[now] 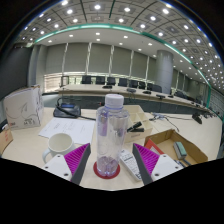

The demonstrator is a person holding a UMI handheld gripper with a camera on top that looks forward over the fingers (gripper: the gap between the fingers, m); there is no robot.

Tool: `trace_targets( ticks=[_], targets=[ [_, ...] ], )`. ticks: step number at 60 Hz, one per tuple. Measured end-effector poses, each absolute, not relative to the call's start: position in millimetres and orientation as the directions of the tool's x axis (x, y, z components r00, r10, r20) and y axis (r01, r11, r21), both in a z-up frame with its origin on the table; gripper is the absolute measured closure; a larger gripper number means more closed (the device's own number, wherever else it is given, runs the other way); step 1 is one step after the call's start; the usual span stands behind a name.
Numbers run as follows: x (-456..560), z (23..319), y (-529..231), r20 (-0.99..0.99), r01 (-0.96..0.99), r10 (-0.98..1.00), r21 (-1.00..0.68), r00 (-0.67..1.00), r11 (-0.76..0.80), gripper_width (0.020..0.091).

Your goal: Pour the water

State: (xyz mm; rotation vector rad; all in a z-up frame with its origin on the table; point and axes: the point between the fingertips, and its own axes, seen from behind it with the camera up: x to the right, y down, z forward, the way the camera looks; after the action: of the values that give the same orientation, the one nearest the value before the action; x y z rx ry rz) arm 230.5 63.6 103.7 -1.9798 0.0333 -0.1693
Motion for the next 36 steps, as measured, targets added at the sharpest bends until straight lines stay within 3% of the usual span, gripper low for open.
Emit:
trace_targets(
  ticks=[20, 36],
  targets=[
    [152, 155, -84, 0.058, -0.043, -0.154, -0.811, 0.986, -0.583, 0.0244],
    [88, 199, -195, 0.077, -0.041, -0.170, -0.800, 0.982, -0.598, 0.0244]
  ],
)
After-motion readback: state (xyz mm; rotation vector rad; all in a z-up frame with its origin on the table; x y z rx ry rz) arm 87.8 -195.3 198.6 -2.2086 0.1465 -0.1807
